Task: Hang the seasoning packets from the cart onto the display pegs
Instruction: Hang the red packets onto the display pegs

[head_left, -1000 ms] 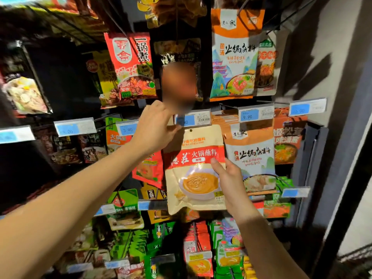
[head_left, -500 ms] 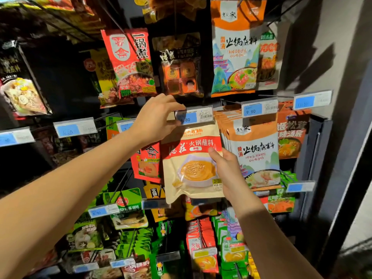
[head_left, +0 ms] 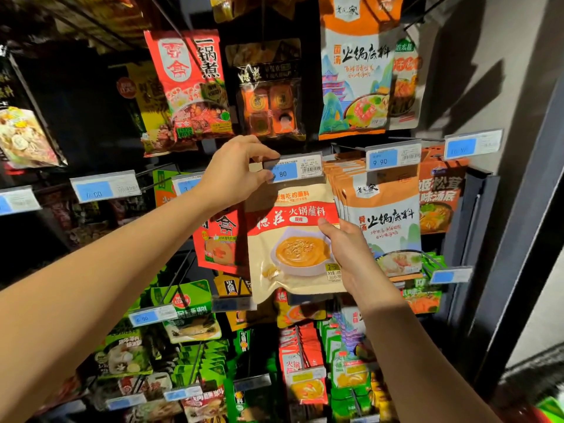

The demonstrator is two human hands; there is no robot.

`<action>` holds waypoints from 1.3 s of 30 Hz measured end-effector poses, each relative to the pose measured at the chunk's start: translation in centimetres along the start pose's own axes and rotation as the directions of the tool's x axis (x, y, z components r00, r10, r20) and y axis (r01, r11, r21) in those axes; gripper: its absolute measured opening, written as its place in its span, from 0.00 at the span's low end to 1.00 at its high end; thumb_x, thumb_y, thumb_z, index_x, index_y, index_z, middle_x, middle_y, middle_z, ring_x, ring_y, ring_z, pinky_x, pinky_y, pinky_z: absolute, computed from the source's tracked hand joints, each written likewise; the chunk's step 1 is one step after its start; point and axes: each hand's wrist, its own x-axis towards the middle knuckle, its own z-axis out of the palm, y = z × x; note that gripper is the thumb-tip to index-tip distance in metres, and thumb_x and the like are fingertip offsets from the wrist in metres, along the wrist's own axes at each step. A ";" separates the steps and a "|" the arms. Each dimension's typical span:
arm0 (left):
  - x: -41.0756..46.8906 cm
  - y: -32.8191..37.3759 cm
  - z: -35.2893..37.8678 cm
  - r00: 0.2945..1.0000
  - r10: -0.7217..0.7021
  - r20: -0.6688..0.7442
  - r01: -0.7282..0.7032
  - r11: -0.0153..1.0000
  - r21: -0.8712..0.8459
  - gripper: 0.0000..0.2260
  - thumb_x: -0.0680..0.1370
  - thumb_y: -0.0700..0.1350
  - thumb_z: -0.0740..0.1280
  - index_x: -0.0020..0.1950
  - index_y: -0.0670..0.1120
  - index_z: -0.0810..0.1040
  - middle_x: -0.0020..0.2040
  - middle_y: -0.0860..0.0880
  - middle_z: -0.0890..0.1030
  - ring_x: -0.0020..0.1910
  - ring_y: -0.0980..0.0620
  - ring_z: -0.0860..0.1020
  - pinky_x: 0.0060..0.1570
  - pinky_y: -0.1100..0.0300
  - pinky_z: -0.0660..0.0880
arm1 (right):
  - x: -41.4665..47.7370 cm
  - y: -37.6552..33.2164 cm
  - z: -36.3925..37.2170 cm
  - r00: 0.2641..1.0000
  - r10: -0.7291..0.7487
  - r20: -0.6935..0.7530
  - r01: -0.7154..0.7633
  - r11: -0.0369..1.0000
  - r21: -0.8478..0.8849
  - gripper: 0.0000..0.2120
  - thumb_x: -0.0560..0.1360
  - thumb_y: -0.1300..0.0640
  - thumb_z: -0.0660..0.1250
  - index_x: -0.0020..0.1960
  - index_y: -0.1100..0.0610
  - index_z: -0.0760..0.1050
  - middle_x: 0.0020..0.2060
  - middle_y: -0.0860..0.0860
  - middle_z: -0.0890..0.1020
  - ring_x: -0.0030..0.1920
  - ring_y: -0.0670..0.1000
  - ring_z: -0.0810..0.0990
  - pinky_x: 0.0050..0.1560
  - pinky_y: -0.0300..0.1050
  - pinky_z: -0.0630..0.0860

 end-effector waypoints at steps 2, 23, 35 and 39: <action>0.1 0.0 0.1 1.000 -0.013 0.002 0.013 1.000 -0.021 0.16 0.75 0.45 0.76 0.63 0.49 0.83 0.52 0.52 0.79 0.55 0.51 0.74 0.52 0.53 0.70 | 0.2 -0.2 0.1 1.000 0.012 0.002 -0.012 1.000 -0.026 0.05 0.84 0.54 0.66 0.56 0.51 0.81 0.46 0.46 0.86 0.44 0.43 0.84 0.38 0.38 0.78; -0.5 -0.1 0.5 0.999 0.035 -0.035 -0.033 0.998 0.059 0.16 0.76 0.47 0.75 0.64 0.50 0.83 0.53 0.50 0.80 0.55 0.48 0.75 0.51 0.54 0.70 | 2.2 6.5 -0.8 0.968 -0.248 -0.039 0.194 0.838 -0.510 0.12 0.77 0.52 0.73 0.58 0.48 0.74 0.52 0.45 0.84 0.54 0.48 0.82 0.56 0.57 0.81; -4.8 1.4 3.5 0.948 0.221 -0.228 -0.210 0.975 0.070 0.13 0.75 0.42 0.71 0.59 0.42 0.80 0.57 0.42 0.77 0.57 0.39 0.74 0.54 0.46 0.70 | -0.6 7.4 -2.3 0.949 -0.275 -0.154 0.095 0.714 -0.693 0.14 0.78 0.52 0.72 0.59 0.50 0.70 0.40 0.49 0.79 0.42 0.55 0.82 0.47 0.57 0.80; -7.8 4.7 10.2 0.982 0.176 -0.074 -0.188 0.957 -0.221 0.09 0.74 0.40 0.73 0.53 0.44 0.81 0.49 0.46 0.78 0.50 0.43 0.77 0.47 0.51 0.73 | -5.8 6.7 -6.7 0.923 -0.286 -0.259 0.023 0.711 -0.703 0.09 0.78 0.56 0.73 0.56 0.51 0.75 0.40 0.45 0.82 0.39 0.44 0.82 0.39 0.42 0.80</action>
